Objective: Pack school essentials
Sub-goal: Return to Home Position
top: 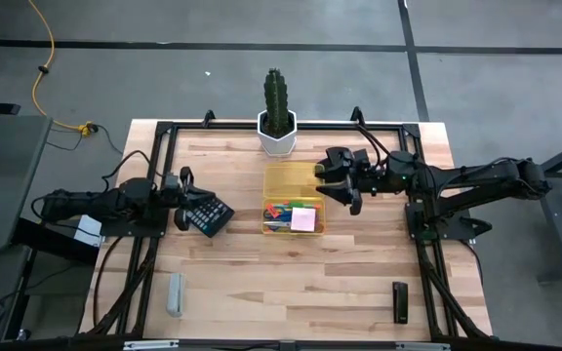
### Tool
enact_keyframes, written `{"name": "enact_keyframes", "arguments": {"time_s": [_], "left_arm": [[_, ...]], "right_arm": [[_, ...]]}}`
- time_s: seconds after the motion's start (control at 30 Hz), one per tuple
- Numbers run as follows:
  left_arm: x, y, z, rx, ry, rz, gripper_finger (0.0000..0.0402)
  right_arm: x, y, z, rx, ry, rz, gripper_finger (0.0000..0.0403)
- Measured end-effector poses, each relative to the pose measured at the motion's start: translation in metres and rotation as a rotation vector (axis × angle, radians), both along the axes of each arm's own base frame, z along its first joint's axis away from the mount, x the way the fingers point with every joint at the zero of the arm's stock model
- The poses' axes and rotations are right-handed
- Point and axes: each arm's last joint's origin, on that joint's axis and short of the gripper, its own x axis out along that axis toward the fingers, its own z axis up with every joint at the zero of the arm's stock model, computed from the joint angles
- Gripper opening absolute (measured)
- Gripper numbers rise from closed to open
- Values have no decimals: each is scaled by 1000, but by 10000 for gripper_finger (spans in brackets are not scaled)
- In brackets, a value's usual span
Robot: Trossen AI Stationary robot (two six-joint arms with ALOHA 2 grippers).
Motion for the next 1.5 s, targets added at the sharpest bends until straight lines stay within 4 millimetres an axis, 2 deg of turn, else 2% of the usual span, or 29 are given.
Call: {"name": "enact_keyframes", "arguments": {"time_s": [0.33,0.47,0.53,0.63,0.77,0.83,0.97,1.13,1.37,1.5], "left_arm": [[1,1,-2,30,30,16,0],[1,1,-2,26,29,15,0],[1,1,-2,25,28,15,0],[1,1,-2,25,28,15,0],[1,1,-2,25,28,14,0],[1,1,-2,24,28,14,0],[1,1,-2,24,28,12,1],[1,1,-2,26,28,12,1],[1,1,-2,24,28,12,1],[1,1,-2,24,28,12,1]], "right_arm": [[0,1,-1,3,16,43,239],[-5,0,-4,40,74,52,220],[-13,1,-7,21,137,78,194],[-30,3,-13,-25,206,104,135],[-63,8,-29,-41,189,158,31],[-81,9,-42,-14,161,166,10],[-112,11,-68,59,71,176,21],[-133,10,-92,68,-39,159,5],[-140,9,-117,82,-193,135,1],[-138,7,-130,61,-153,75,0]]}}
